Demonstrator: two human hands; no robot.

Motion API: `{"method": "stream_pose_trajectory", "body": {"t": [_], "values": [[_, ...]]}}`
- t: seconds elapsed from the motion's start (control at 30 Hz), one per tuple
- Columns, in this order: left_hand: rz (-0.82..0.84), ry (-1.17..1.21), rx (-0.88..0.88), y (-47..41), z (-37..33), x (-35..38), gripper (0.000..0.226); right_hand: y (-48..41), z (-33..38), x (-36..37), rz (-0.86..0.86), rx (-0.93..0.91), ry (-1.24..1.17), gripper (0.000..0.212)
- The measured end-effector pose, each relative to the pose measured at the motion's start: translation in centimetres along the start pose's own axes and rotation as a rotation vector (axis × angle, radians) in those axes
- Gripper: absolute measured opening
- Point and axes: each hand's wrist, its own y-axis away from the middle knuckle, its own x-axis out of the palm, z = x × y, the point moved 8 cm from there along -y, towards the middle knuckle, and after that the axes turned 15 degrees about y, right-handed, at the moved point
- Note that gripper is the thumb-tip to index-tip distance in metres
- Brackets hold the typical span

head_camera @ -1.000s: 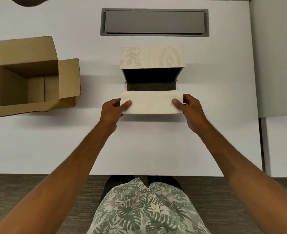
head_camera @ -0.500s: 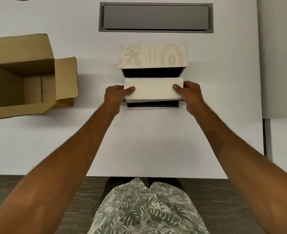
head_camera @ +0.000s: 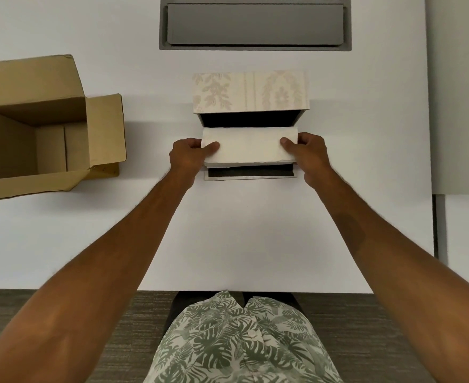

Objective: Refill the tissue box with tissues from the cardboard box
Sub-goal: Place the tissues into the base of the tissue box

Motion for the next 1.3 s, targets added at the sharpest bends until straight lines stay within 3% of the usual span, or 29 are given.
{"method": "stream_pose_trajectory", "body": {"t": [0.1,0.23,0.3,0.47,0.77,1.13,1.3], "values": [[-0.037,-0.123,0.094,0.6,-1.1,0.1,0.043,0.4,0.5,-0.5,-0.054,-0.013,0.076,0.039],[-0.068,-0.234,0.141,1.1,-1.9,0.7,0.027,0.6,1.3,-1.0,-0.106,-0.047,0.153,0.041],[-0.076,-0.245,0.136,1.1,-1.8,0.9,0.025,0.6,1.5,-1.1,-0.117,-0.042,0.174,0.043],[-0.108,-0.28,0.142,1.1,-1.6,1.1,0.048,0.4,1.6,-1.2,-0.124,-0.044,0.212,0.034],[-0.091,-0.267,0.173,1.5,-1.8,1.3,0.048,0.7,1.7,-1.3,-0.115,-0.059,0.191,0.029],[-0.078,-0.372,0.154,1.5,-0.3,1.3,0.057,0.2,1.5,-0.5,-0.083,-0.087,0.322,0.037],[-0.1,-0.398,0.258,2.8,-1.1,1.6,0.061,0.1,1.2,-0.5,-0.089,-0.072,0.316,0.045]]}}
